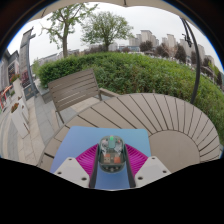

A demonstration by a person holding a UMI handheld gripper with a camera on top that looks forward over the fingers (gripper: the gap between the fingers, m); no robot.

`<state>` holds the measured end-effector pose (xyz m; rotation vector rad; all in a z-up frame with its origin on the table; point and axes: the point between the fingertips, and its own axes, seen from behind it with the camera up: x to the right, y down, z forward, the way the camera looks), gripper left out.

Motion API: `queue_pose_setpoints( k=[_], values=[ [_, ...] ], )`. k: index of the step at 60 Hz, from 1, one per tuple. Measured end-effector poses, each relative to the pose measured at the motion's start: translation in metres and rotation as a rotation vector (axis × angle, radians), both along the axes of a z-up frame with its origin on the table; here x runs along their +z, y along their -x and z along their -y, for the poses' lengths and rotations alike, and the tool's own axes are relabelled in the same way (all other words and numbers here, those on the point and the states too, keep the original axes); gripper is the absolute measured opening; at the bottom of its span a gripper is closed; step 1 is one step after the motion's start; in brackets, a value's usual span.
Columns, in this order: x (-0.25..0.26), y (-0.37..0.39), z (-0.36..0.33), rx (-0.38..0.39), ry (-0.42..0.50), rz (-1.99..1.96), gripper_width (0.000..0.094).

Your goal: Arrange mouse

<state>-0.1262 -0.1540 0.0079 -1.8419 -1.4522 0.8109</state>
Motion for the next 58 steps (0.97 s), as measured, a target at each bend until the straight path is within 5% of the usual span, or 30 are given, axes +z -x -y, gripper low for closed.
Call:
queue_pose_setpoints(
  k=[4, 8, 11, 36, 58],
  values=[
    [-0.01, -0.005, -0.001, -0.019, -0.021, 0.031, 0.0526],
    [-0.002, -0.013, -0.003, -0.044, -0.046, 0.045, 0.087],
    [0.013, -0.019, -0.004, -0.049, -0.057, 0.041, 0.0822],
    [0.2, -0.214, 0.05, -0.048, -0.058, 0.171, 0.0854],
    [0.243, -0.255, 0.052, -0.1, -0.068, 0.08, 0.0852]
  ],
)
